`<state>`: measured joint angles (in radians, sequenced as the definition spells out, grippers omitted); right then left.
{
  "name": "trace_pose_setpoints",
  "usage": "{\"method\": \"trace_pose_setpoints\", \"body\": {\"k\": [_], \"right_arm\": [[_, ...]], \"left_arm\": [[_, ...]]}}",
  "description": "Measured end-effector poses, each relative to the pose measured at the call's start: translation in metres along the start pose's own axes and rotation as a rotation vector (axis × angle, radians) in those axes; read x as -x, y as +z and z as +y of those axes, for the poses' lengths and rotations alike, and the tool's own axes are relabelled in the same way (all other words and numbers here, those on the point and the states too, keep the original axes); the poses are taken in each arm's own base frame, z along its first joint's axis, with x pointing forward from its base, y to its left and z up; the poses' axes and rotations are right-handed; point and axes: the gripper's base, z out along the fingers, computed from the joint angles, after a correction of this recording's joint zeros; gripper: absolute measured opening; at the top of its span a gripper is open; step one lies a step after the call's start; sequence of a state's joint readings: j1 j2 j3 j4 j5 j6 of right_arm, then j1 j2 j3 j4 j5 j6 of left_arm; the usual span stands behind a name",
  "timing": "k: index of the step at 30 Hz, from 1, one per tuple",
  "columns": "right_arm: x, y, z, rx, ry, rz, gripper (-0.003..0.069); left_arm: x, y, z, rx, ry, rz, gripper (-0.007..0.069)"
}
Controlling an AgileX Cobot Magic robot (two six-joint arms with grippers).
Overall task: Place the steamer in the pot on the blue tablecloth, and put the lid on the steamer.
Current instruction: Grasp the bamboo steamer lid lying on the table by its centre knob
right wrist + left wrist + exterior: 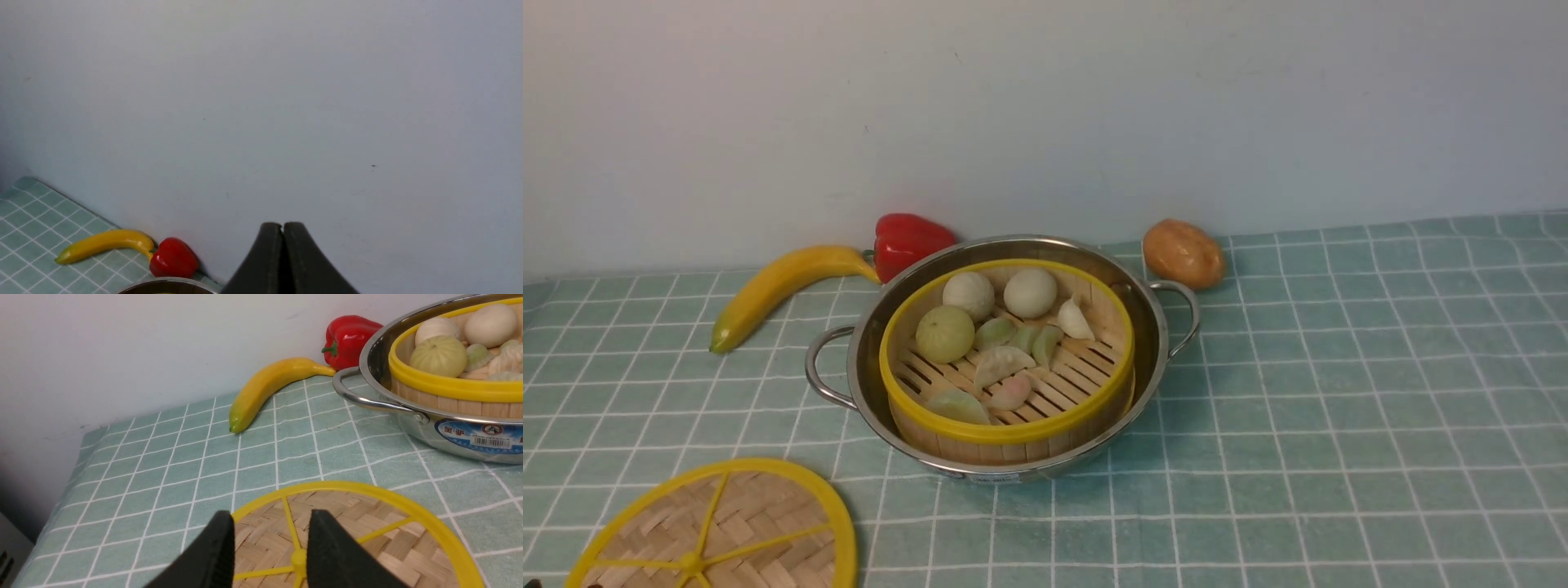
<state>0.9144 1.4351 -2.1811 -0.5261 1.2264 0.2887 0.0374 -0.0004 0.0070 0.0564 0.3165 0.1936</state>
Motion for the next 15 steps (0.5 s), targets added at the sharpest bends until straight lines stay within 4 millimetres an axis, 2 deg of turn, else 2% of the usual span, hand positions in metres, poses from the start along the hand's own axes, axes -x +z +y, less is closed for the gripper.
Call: {"method": "trace_pose_setpoints", "body": {"k": [3, 7, 15], "right_arm": [[-0.014, -0.004, -0.003, 0.002, 0.014, 0.032, 0.0015], [-0.054, -0.015, -0.02, 0.01, 0.055, -0.036, 0.0031], [-0.169, -0.046, -0.069, -0.132, 0.064, -0.211, 0.0058]], "left_arm": [[0.0, 0.0, 0.0, 0.0, 0.0, 0.0, 0.0243], [0.0, 0.0, 0.0, 0.0, 0.0, 0.0, 0.0243], [0.0, 0.0, 0.0, 0.0, 0.0, 0.0, 0.0243]]}}
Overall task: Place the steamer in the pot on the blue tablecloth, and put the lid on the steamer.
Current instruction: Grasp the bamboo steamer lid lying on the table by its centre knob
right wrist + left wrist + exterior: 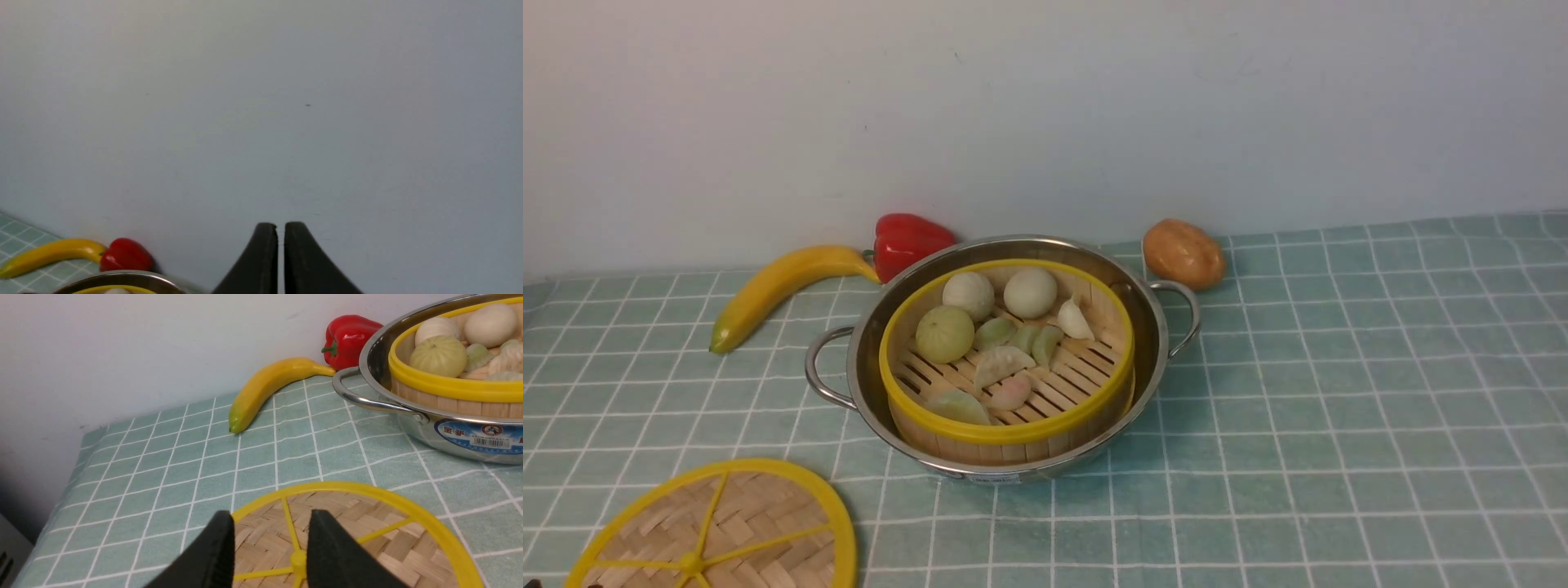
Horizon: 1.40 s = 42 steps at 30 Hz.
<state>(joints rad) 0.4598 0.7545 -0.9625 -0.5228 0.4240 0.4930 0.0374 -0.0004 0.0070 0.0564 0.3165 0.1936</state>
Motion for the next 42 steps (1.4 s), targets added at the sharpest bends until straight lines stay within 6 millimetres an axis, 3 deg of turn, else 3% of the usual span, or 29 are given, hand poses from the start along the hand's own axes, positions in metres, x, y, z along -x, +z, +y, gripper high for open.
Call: {"method": "trace_pose_setpoints", "body": {"k": [4, 7, 13, 28, 31, 42], "right_arm": [[-0.033, -0.023, -0.013, -0.07, 0.013, -0.052, 0.0064], [-0.068, -0.048, -0.025, -0.187, 0.045, -0.069, 0.0071], [-0.118, -0.076, -0.034, -0.364, 0.136, -0.091, 0.0091], [-0.226, -0.09, -0.028, -0.379, 0.172, 0.007, 0.0143], [-0.237, -0.091, -0.025, -0.35, 0.162, 0.027, 0.0149], [-0.242, -0.094, -0.025, -0.336, 0.113, 0.069, 0.0182]], "left_arm": [[0.0, 0.0, 0.0, 0.0, 0.0, 0.0, 0.0243], [0.0, 0.0, 0.0, 0.0, 0.0, 0.0, 0.0243], [0.0, 0.0, 0.0, 0.0, 0.0, 0.0, 0.0243], [0.0, 0.0, 0.0, 0.0, 0.0, 0.0, 0.0243], [0.0, 0.0, 0.0, 0.0, 0.0, 0.0, 0.0243], [0.0, 0.0, 0.0, 0.0, 0.0, 0.0, 0.0243]]}}
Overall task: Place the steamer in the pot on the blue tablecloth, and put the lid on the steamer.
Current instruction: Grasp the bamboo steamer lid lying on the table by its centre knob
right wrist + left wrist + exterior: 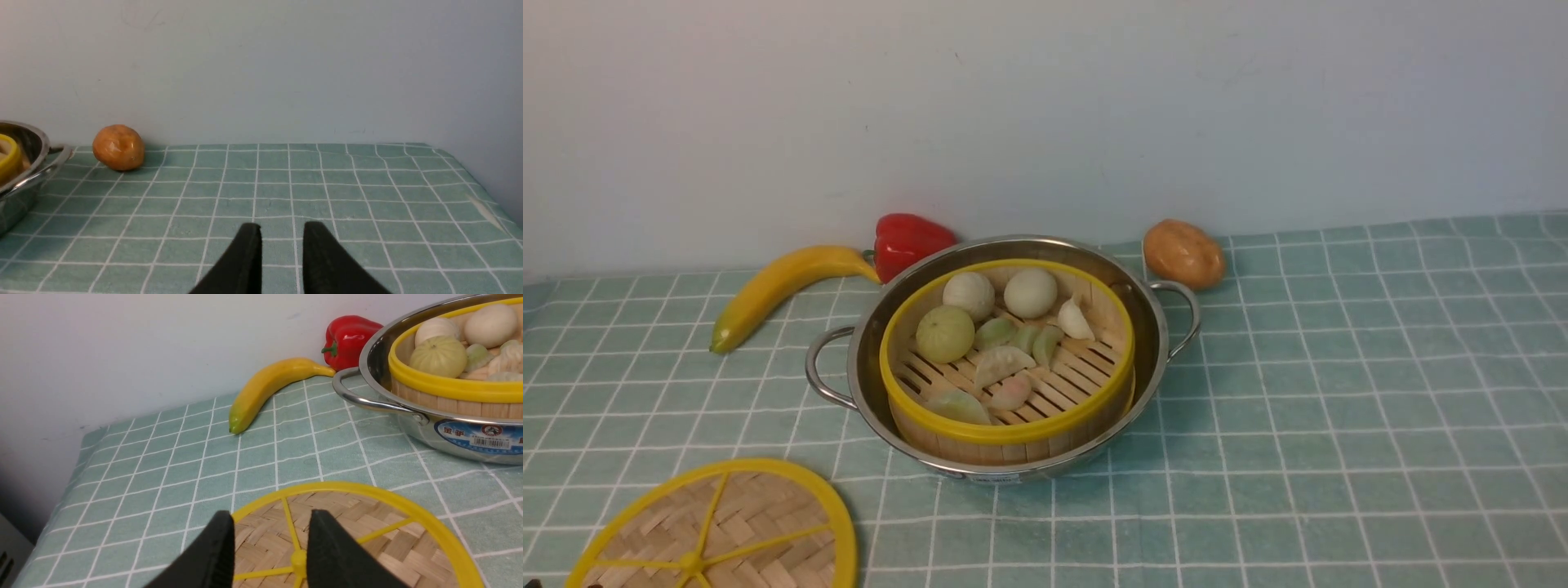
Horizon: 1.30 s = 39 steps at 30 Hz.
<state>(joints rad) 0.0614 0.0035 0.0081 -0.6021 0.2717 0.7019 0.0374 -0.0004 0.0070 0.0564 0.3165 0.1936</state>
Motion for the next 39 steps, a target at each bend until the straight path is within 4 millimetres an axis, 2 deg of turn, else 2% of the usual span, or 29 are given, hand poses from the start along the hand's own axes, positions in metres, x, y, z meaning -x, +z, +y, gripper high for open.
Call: {"method": "trace_pose_setpoints", "body": {"k": [6, 11, 21, 39], "right_arm": [[0.001, 0.0, 0.001, 0.01, 0.001, -0.011, 0.0197], [0.002, 0.0, 0.005, 0.063, 0.069, -0.02, 0.0209], [-0.008, -0.001, 0.008, 0.101, -0.067, 0.083, 0.0236], [-0.012, -0.001, 0.009, 0.108, -0.029, 0.124, 0.0239]], "left_arm": [[0.0, 0.0, 0.0, 0.0, 0.0, 0.0, 0.0243], [0.0, 0.0, 0.0, 0.0, 0.0, 0.0, 0.0243], [0.0, 0.0, 0.0, 0.0, 0.0, 0.0, 0.0243], [0.0, 0.0, 0.0, 0.0, 0.0, 0.0, 0.0243]]}}
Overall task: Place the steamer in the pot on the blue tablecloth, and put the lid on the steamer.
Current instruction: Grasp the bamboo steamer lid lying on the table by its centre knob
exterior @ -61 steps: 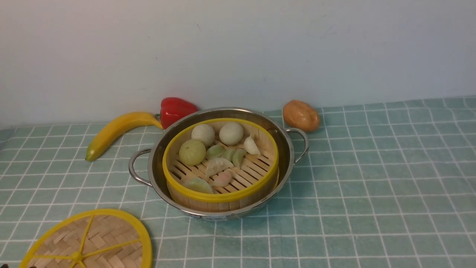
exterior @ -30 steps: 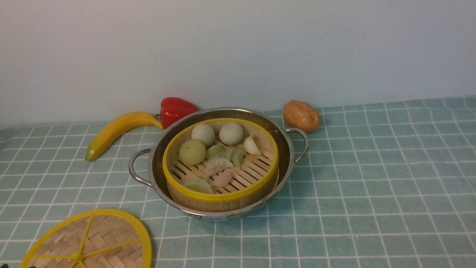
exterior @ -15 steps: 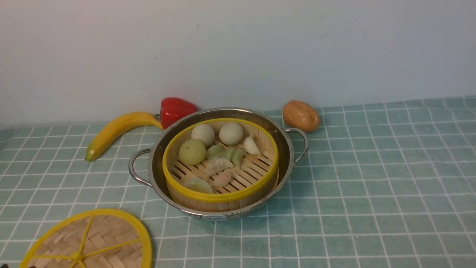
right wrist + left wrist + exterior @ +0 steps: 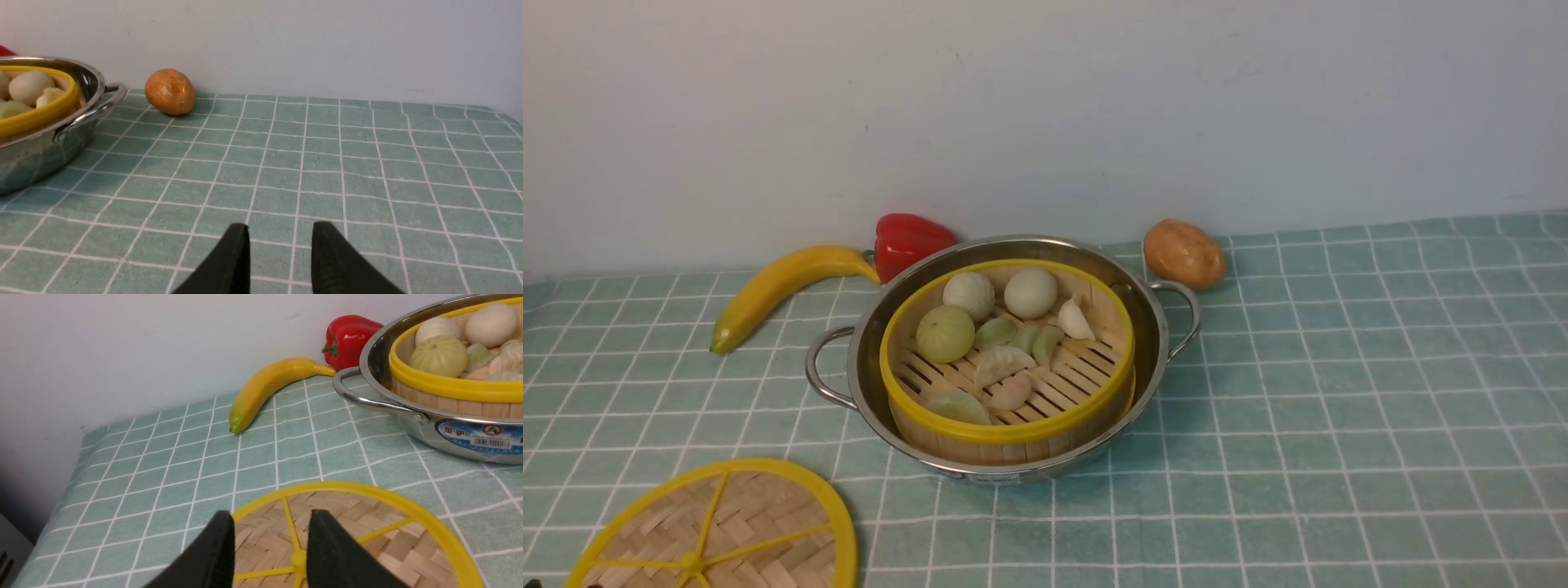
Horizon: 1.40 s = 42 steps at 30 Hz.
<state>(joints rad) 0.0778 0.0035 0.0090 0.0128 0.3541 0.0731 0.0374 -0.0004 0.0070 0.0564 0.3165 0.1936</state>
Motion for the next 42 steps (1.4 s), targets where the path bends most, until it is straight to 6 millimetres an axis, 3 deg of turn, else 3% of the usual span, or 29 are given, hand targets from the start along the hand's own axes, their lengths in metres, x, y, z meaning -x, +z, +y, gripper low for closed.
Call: {"method": "trace_pose_setpoints", "body": {"k": [19, 30, 33, 37, 42], "right_arm": [[0.0, 0.0, 0.0, 0.001, 0.032, -0.003, 0.0239], [0.0, 0.0, 0.0, 0.002, 0.037, -0.003, 0.0239], [0.0, 0.0, 0.0, 0.002, 0.037, -0.003, 0.0239], [0.0, 0.0, 0.0, 0.002, 0.037, -0.003, 0.0239], [0.0, 0.0, 0.0, 0.002, 0.037, -0.003, 0.0239]], "left_arm": [[0.0, 0.0, 0.0, 0.001, 0.003, 0.0, 0.0243], [0.003, 0.0, 0.002, 0.023, 0.113, -0.033, 0.0243], [0.005, 0.0, 0.0, 0.001, -0.021, -0.059, 0.0243], [0.009, -0.001, -0.004, -0.065, -0.363, -0.089, 0.0243], [0.015, -0.001, -0.004, -0.092, -0.554, -0.15, 0.0243]]}}
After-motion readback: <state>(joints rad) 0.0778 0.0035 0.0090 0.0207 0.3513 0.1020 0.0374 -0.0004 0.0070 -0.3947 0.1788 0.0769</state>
